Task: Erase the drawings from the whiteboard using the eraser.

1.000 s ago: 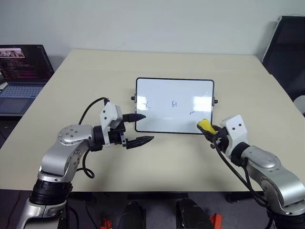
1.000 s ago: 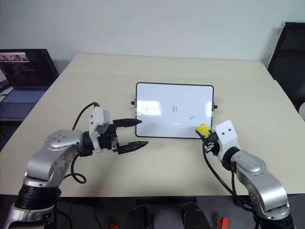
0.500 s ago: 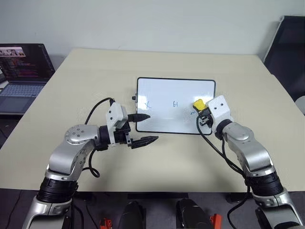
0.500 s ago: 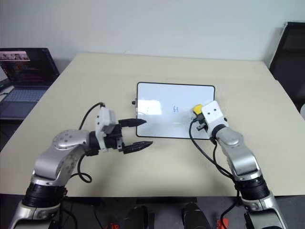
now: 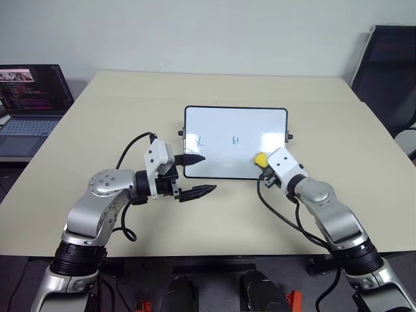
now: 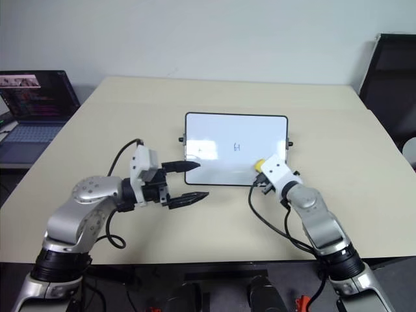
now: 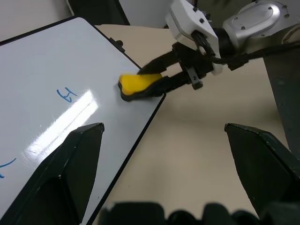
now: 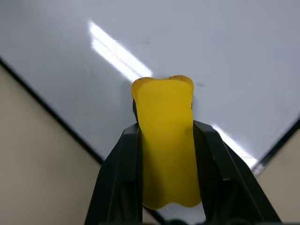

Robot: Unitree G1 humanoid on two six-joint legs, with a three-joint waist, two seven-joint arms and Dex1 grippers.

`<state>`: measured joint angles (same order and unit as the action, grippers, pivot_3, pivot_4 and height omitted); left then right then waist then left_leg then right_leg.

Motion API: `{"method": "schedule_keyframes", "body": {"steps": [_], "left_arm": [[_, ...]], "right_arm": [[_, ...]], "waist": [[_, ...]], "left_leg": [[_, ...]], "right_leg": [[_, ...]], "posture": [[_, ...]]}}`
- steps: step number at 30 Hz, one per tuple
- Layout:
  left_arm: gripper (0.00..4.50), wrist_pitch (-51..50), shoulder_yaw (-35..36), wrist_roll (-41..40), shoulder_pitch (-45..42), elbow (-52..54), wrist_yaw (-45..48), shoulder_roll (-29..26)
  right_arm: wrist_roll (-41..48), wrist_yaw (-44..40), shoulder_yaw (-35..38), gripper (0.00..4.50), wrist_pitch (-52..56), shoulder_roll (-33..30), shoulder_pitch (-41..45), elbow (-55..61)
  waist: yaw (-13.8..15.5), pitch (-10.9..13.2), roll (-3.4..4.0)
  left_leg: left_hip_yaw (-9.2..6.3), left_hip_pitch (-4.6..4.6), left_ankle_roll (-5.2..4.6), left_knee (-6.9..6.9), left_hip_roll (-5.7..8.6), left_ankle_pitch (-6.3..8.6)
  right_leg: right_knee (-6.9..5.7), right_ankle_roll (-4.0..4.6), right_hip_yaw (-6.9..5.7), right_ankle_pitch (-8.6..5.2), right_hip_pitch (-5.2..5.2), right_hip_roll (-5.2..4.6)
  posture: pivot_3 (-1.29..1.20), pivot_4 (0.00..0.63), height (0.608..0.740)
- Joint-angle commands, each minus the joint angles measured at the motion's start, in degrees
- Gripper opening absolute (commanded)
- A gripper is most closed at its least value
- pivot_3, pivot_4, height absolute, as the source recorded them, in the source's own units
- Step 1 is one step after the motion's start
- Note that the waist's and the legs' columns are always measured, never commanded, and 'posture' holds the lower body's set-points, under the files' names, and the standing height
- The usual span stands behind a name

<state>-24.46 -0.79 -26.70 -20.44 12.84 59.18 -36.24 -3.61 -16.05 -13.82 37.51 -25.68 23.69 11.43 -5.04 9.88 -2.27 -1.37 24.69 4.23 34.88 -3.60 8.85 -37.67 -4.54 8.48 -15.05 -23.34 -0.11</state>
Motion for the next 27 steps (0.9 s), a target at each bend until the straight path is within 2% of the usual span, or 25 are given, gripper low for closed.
{"method": "schedule_keyframes", "body": {"steps": [1,9,13,17,27], "left_arm": [[4.50,0.58,0.55,-0.34,-0.98,1.06,-0.17,-0.26],[4.50,0.04,0.47,-0.52,-0.86,1.51,-0.25,-0.34],[4.50,0.10,0.35,-0.41,-0.98,1.52,-0.34,-0.23],[4.50,0.04,0.35,-0.40,-0.91,1.61,-0.46,-0.21],[4.50,-0.43,1.17,-0.81,0.50,1.79,-1.70,-0.37]], "right_arm": [[-1.37,1.45,3.15,1.12,0.28,0.31,0.73,-1.20],[-1.34,-5.58,-1.20,1.12,0.58,-0.34,0.72,1.32],[-4.98,-0.48,0.92,1.12,-1.50,1.24,3.56,-2.67],[-5.76,0.41,2.34,1.12,-1.89,0.96,4.30,-5.02],[-1.69,-8.39,0.87,1.12,3.26,0.16,-0.89,1.61]], "waist": [[0.03,0.01,-0.03],[-0.23,-0.01,-0.04],[-0.45,0.00,-0.04],[-0.30,0.00,-0.05],[-0.11,-0.02,-0.09]], "left_leg": [[-0.01,0.00,-0.04,0.00,0.00,-0.03],[0.03,0.00,-0.08,-0.01,-0.02,-0.05],[0.02,0.01,-0.07,-0.13,-0.03,-0.04],[0.02,0.04,-0.07,-0.13,-0.01,-0.04],[0.01,0.04,-0.06,-0.10,-0.02,-0.04]], "right_leg": [[0.04,0.00,0.00,0.00,0.00,0.00],[-0.08,0.01,0.02,0.01,0.01,0.01],[-0.23,0.01,0.00,0.01,-0.11,0.04],[-0.23,0.01,0.00,0.01,-0.14,0.04],[-0.14,0.01,0.01,0.01,-0.10,0.02]], "posture": [[0.00,0.150,0.740],[0.00,0.150,0.740],[0.00,0.150,0.740],[0.00,0.150,0.740],[0.00,0.150,0.740]]}}
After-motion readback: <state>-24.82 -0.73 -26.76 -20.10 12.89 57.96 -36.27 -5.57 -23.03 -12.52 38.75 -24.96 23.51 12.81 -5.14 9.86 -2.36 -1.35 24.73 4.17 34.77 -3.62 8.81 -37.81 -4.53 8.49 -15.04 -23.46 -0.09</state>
